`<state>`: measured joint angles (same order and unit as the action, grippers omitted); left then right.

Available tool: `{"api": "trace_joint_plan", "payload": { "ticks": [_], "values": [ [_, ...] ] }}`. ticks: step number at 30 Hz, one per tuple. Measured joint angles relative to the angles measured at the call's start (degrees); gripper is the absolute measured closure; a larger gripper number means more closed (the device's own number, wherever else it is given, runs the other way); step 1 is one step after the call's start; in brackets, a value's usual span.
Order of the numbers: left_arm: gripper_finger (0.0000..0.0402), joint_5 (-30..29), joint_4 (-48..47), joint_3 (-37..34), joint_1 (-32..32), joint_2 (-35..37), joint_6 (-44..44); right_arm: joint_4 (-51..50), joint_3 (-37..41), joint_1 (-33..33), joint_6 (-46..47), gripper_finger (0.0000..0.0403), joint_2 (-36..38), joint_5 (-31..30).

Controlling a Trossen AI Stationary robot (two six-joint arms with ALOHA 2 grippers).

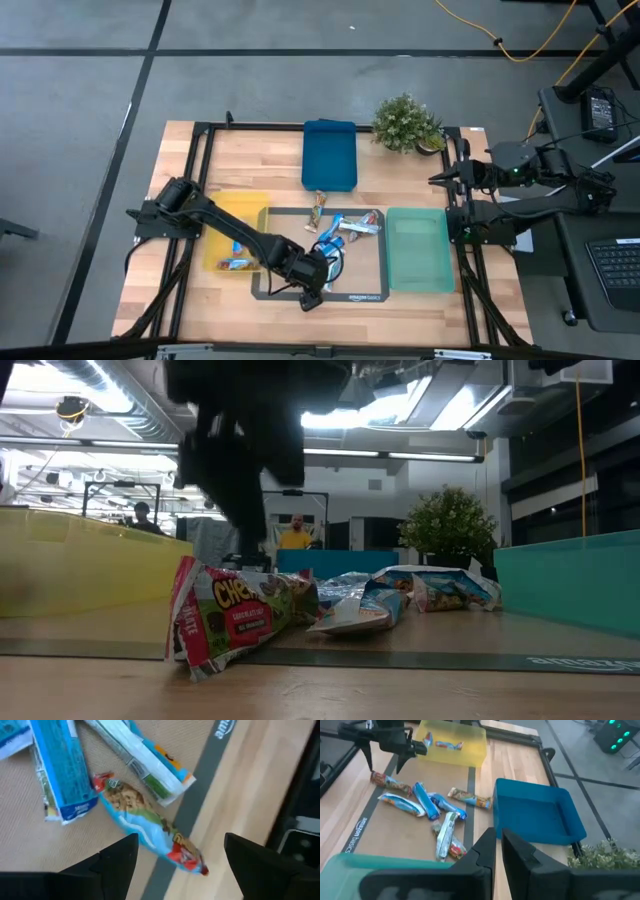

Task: Pick and place Granola Bars by type
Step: Put the red granola bar into the yellow bin

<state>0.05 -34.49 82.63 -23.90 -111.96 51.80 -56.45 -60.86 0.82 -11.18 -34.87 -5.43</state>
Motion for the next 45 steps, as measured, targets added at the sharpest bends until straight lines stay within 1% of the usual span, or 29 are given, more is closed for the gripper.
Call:
{"api": "trace_joint_plan", "payload": {
  "ticks": [6, 11, 14, 17, 22, 30, 34, 39, 43, 45],
  "values": [
    [0.0116, -0.8, -0.3, 0.0, 0.0, -3.5, 1.5, -0.7, 0.0, 0.0, 0.0, 0.0369, 0.0, 0.0],
    [0.0116, -3.2, -1.0, -0.1, 0.1, -4.7, 1.6, -0.9, 0.0, 0.0, 0.1, 0.0369, 0.0, 0.0],
    [0.0118, -2.6, -0.1, 0.0, 0.4, -5.6, 1.3, -1.1, 0.0, 0.0, 0.1, 0.0369, 0.0, 0.0],
    [0.0129, -1.2, 0.5, 0.1, 0.4, -6.4, 1.0, -1.5, 0.0, 0.0, 0.1, 0.0369, 0.0, 0.0],
    [0.0169, -0.1, -0.1, 0.1, 0.4, -7.0, 1.4, -1.8, 0.0, 0.0, 0.4, 0.0369, 0.0, 0.1],
    [0.0257, 1.1, 0.0, 0.0, 0.5, -7.0, 2.1, -1.8, 0.0, 0.0, 0.4, 0.0369, 0.0, 0.1],
    [0.0295, 2.5, 0.5, 0.0, 0.6, -7.0, 3.0, -1.7, 0.0, 0.0, 0.4, 0.0369, 0.0, 0.1],
    [0.0328, 5.8, -0.1, 0.5, 1.2, -6.3, 2.9, -1.7, 0.0, 0.0, 0.4, 0.0369, 0.0, 0.1],
    [0.0345, 5.9, -0.2, 3.0, 1.4, -5.2, 0.7, -1.7, 0.0, 0.0, 0.4, 0.0369, 0.0, 0.1],
    [0.0351, 5.9, -0.4, 5.3, 1.9, -5.1, -1.1, -1.7, 0.0, 0.0, 0.4, 0.0369, 0.0, 0.1]
  ]
}}
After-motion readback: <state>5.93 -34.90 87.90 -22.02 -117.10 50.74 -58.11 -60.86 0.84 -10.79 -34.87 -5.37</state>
